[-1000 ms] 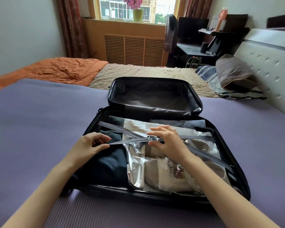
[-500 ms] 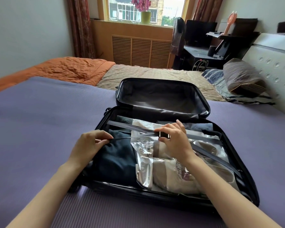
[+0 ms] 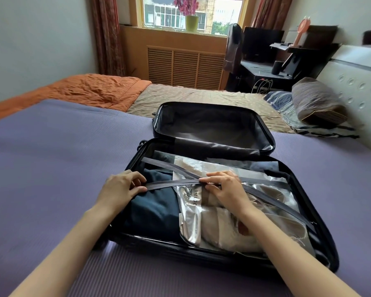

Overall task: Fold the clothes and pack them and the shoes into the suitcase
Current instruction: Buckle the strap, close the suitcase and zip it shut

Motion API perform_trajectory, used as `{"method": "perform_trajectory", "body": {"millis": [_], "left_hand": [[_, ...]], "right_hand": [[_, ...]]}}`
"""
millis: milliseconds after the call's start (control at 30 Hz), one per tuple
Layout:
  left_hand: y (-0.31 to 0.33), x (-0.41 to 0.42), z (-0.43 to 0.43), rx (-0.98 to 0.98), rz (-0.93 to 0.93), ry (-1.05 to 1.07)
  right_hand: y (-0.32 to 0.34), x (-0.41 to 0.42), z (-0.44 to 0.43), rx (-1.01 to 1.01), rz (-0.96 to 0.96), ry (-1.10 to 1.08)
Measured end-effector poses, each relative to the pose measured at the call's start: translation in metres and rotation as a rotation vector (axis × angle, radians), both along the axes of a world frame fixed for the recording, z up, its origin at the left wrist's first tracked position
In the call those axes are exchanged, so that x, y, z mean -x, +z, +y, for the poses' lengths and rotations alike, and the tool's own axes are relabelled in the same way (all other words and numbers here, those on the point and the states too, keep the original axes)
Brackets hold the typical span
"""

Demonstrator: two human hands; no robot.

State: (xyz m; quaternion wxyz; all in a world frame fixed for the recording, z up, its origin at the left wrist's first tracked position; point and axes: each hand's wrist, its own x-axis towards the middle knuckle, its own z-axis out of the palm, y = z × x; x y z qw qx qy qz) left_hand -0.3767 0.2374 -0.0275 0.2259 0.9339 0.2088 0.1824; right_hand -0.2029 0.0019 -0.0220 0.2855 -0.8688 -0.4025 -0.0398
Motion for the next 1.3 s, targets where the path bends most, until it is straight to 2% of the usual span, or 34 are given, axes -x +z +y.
{"method": "perform_trajectory", "body": {"millis": [167, 300, 433, 600, 733, 867, 1000, 1100, 1200, 1300], "left_hand": [[-0.001, -0.004, -0.002, 0.105, -0.02, -0.031], [0.003, -0.008, -0.004, 0.179, -0.018, -0.035], [0.011, -0.032, -0.027, 0.085, -0.03, -0.097], [0.015, -0.059, -0.055, 0.131, 0.056, -0.169], [0.013, -0.064, -0.057, 0.097, 0.09, -0.15], [0.018, -0.069, -0.059, 0.06, 0.066, -0.113], [0.027, -0.091, -0.08, 0.044, 0.017, -0.177], [0.024, -0.115, -0.101, 0.07, 0.122, -0.254], [0.016, -0.14, -0.12, -0.074, 0.291, -0.291], [0.013, -0.162, -0.134, -0.092, 0.345, -0.289]], "right_hand": [[0.005, 0.0, -0.007, -0.034, 0.0, -0.021], [0.01, -0.015, -0.028, 0.048, 0.028, -0.119], [0.011, -0.019, -0.034, 0.059, 0.015, -0.138], [0.012, -0.025, -0.036, -0.101, 0.049, -0.133], [0.007, -0.02, -0.04, 0.07, -0.026, -0.155], [0.01, -0.022, -0.043, 0.017, 0.096, -0.128], [0.015, -0.037, -0.055, -0.125, 0.221, -0.156], [0.013, -0.054, -0.07, -0.202, 0.334, -0.201], [0.017, -0.067, -0.084, -0.212, 0.387, -0.226], [0.024, -0.083, -0.095, -0.256, 0.421, -0.249]]}}
